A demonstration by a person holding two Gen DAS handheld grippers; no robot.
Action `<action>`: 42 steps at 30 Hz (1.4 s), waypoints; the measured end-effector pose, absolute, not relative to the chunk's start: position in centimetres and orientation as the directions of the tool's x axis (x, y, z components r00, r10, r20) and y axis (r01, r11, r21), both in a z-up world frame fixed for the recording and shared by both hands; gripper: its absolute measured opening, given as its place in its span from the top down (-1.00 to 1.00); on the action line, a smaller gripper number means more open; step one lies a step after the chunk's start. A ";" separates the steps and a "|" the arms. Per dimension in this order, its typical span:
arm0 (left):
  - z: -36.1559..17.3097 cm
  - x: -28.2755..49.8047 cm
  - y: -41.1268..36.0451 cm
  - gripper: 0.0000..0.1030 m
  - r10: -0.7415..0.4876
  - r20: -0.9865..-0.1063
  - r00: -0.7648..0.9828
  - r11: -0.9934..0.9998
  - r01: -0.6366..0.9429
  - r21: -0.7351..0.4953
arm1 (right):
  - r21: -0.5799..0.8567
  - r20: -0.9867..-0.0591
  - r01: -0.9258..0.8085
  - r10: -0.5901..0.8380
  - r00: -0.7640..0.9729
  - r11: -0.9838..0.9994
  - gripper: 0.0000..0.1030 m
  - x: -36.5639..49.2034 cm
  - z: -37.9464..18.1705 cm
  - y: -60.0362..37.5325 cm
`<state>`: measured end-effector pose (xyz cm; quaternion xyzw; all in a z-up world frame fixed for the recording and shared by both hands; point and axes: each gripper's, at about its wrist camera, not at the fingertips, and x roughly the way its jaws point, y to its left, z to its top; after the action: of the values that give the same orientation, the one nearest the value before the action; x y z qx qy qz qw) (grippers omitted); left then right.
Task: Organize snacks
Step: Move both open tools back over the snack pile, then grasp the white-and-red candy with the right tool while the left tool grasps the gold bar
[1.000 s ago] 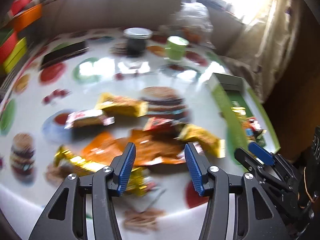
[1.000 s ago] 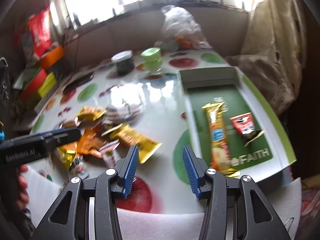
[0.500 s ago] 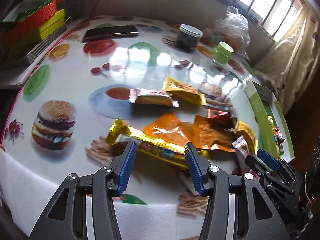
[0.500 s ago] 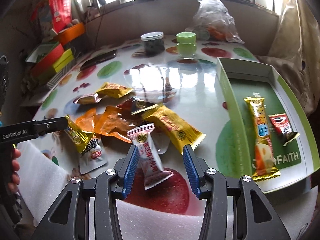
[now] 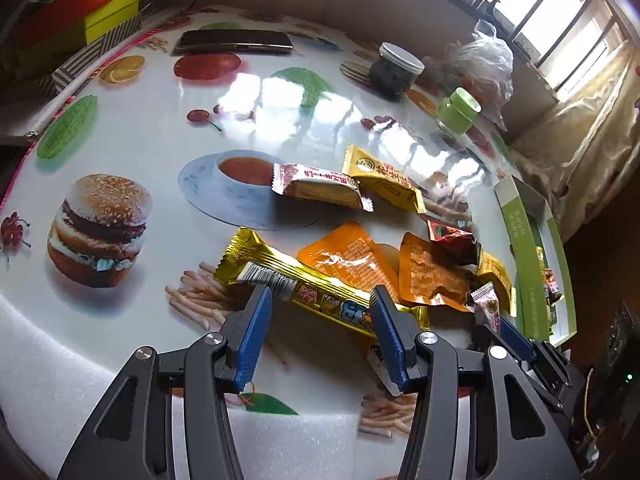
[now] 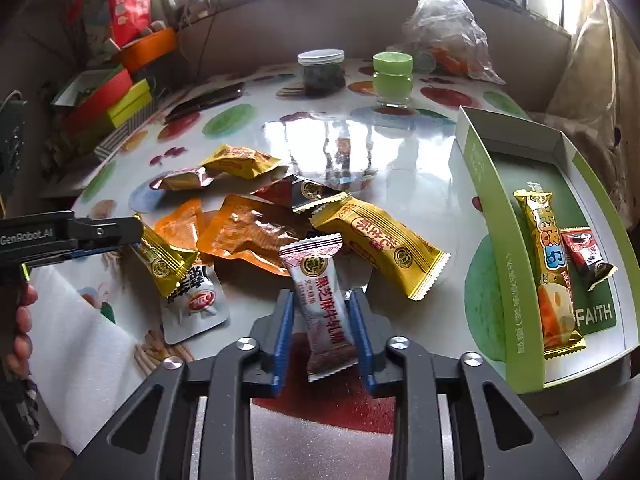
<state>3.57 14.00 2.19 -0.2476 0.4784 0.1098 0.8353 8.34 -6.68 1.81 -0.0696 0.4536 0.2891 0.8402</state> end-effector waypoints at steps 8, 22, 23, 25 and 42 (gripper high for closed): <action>1.3 5.3 14.0 -0.01 -0.043 -0.857 0.513 0.854 -0.427 -0.298 | 0.138 -0.801 -0.539 0.414 0.433 0.831 0.62 8.1 1.9 -6.8; 1.5 7.8 11.0 -0.01 -0.050 -0.855 0.517 0.940 -0.265 -0.215 | 0.157 -0.799 -0.514 0.415 0.436 0.843 0.61 8.2 1.8 -7.2; 1.4 7.6 11.1 -0.01 -0.041 -0.857 0.513 0.939 -0.273 -0.208 | 0.158 -0.798 -0.513 0.415 0.436 0.843 0.61 8.2 1.8 -7.2; 1.3 7.1 11.5 -0.01 -0.014 -0.866 0.500 0.936 -0.299 -0.188 | 0.160 -0.798 -0.511 0.416 0.437 0.845 0.61 8.2 1.8 -7.3; 0.8 6.0 11.9 0.50 -0.029 -0.863 0.504 0.921 -0.322 -0.219 | 0.153 -0.793 -0.505 0.410 0.450 0.850 0.63 7.9 1.9 -7.4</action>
<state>6.01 11.95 0.82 -0.1791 0.4906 0.0863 0.8484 7.86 -7.45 1.94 -0.0527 0.4501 0.2691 0.8499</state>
